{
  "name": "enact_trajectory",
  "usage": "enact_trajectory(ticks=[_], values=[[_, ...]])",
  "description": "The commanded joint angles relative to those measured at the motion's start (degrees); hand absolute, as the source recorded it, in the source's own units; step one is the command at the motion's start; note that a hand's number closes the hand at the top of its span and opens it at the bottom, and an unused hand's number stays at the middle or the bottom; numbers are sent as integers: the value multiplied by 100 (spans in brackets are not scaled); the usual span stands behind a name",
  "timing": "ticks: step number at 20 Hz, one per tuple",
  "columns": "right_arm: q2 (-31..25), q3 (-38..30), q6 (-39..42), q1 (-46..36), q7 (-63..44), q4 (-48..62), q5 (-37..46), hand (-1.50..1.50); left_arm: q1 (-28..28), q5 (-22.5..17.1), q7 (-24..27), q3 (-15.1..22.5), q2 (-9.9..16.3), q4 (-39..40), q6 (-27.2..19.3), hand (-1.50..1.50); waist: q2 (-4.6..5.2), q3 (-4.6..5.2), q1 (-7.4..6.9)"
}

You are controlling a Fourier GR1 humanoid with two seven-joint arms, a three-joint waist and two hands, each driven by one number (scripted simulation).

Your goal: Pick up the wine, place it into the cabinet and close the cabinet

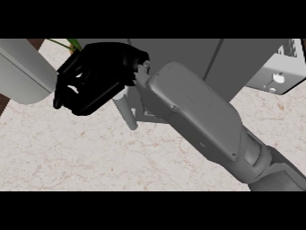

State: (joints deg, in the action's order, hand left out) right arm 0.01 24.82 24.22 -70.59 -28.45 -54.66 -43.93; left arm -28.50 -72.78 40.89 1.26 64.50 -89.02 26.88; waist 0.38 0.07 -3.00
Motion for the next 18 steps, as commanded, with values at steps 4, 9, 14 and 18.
enact_trajectory(ticks=[4,9,14,18], values=[[-7,-599,786,-490,480,1288,-310,150,128,135,-89,-256,-236,107,286,-150,18,-3,44],[-241,-583,930,-202,880,1530,-335,150,250,119,-264,-423,-311,370,481,-150,34,0,107],[-361,-657,624,-463,1214,1868,-75,150,302,318,-318,-368,-527,132,252,-150,54,2,59],[-764,-727,255,-355,1637,1832,241,150,211,316,-371,-477,-485,120,408,-150,58,1,34]])
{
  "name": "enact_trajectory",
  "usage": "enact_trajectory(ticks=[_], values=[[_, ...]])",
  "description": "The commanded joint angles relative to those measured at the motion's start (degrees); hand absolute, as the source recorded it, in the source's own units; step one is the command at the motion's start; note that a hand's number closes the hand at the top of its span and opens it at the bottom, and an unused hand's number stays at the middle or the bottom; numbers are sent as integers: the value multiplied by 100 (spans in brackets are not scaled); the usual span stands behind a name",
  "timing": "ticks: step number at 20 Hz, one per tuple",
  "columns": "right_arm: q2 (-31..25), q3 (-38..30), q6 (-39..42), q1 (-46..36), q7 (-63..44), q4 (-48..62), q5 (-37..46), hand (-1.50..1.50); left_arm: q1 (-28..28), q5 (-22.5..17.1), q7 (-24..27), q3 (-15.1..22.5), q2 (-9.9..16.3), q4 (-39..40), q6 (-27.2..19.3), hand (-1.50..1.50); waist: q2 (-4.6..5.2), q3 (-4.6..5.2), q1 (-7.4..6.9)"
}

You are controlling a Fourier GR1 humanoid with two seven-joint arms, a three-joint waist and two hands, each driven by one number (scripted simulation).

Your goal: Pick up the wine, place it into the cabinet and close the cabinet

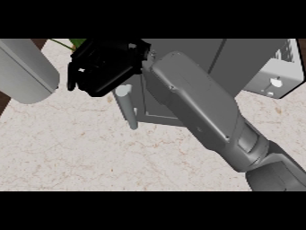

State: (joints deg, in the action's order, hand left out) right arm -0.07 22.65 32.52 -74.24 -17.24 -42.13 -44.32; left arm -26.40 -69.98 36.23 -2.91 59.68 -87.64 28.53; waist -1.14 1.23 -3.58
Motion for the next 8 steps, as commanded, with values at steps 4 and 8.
enact_trajectory(ticks=[4,8], values=[[-890,-604,-782,66,719,471,376,150,101,84,-5,-80,-13,-58,47,-150,221,-116,230],[-841,-563,-868,135,857,466,464,150,109,163,-87,-32,-28,-188,30,-150,217,-115,207]])
